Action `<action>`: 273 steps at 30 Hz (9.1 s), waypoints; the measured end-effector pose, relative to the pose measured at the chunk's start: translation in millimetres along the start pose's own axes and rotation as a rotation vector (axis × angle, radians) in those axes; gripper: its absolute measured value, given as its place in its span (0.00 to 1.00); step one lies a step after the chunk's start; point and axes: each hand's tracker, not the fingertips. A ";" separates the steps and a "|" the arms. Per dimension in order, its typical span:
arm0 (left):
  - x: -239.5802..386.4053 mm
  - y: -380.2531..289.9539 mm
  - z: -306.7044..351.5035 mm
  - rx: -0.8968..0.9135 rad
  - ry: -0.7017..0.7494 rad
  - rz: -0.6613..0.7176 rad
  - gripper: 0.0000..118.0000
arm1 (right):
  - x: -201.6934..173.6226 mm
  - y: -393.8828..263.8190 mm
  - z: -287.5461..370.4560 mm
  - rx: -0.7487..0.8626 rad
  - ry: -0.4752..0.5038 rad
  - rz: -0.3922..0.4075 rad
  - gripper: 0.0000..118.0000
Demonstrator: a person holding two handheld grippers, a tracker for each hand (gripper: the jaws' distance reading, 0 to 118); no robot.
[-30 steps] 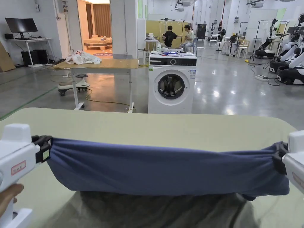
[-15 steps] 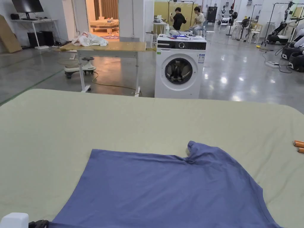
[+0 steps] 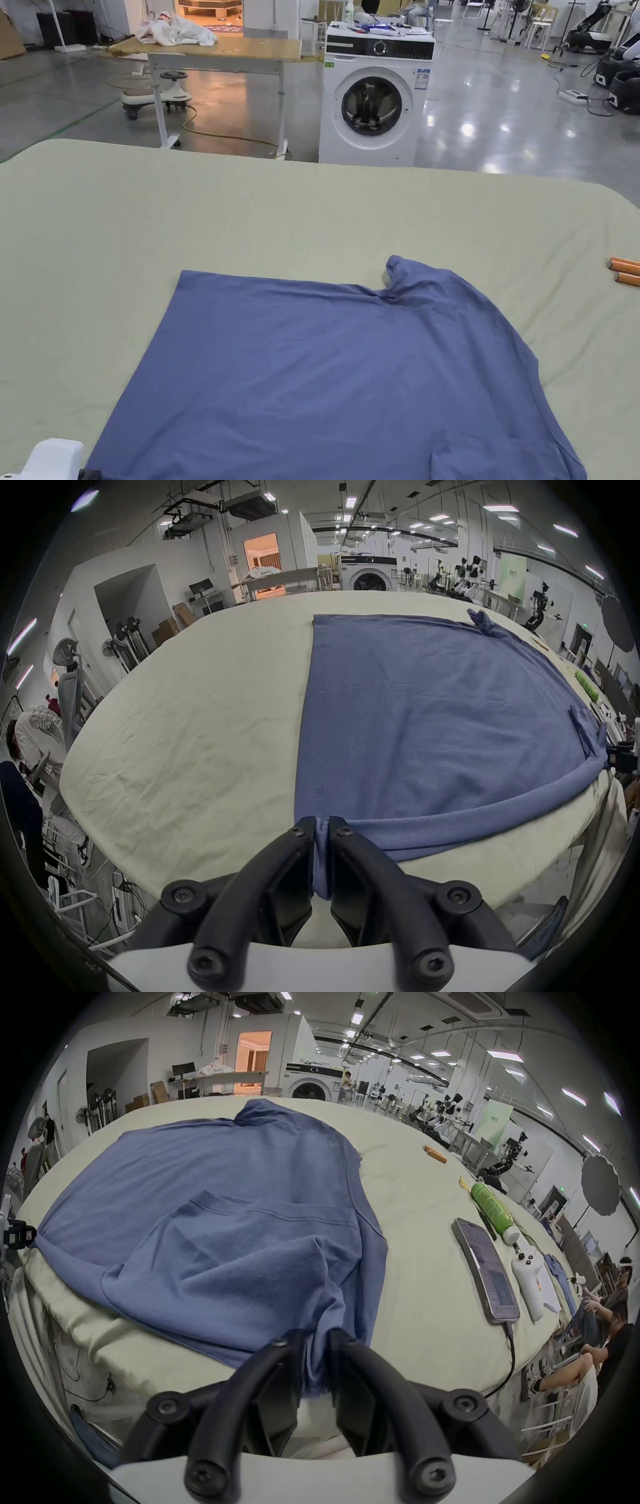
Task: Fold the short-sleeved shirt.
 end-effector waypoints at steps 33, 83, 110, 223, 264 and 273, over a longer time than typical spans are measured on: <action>38.4 65.9 66.1 0.513 -0.040 0.052 0.00 | -78.3 96.1 60.0 0.650 -0.057 -0.150 0.00; -8.2 12.4 20.8 -0.213 -0.120 0.132 0.02 | 26.7 12.9 22.9 0.032 0.066 -0.165 0.58; -36.8 79.9 28.3 0.088 -0.217 0.246 0.02 | 42.5 75.7 23.0 0.085 0.170 -0.273 0.06; -5.7 113.1 -25.1 -0.028 -0.150 0.123 0.01 | 45.0 133.9 -56.4 0.041 0.139 -0.146 0.08; 16.4 78.2 35.0 0.295 -0.101 0.087 0.38 | -25.5 115.3 46.8 0.420 -0.040 -0.134 0.76; 37.3 112.2 25.5 0.530 -0.018 0.063 0.02 | -75.6 161.1 38.9 0.611 0.005 -0.143 0.22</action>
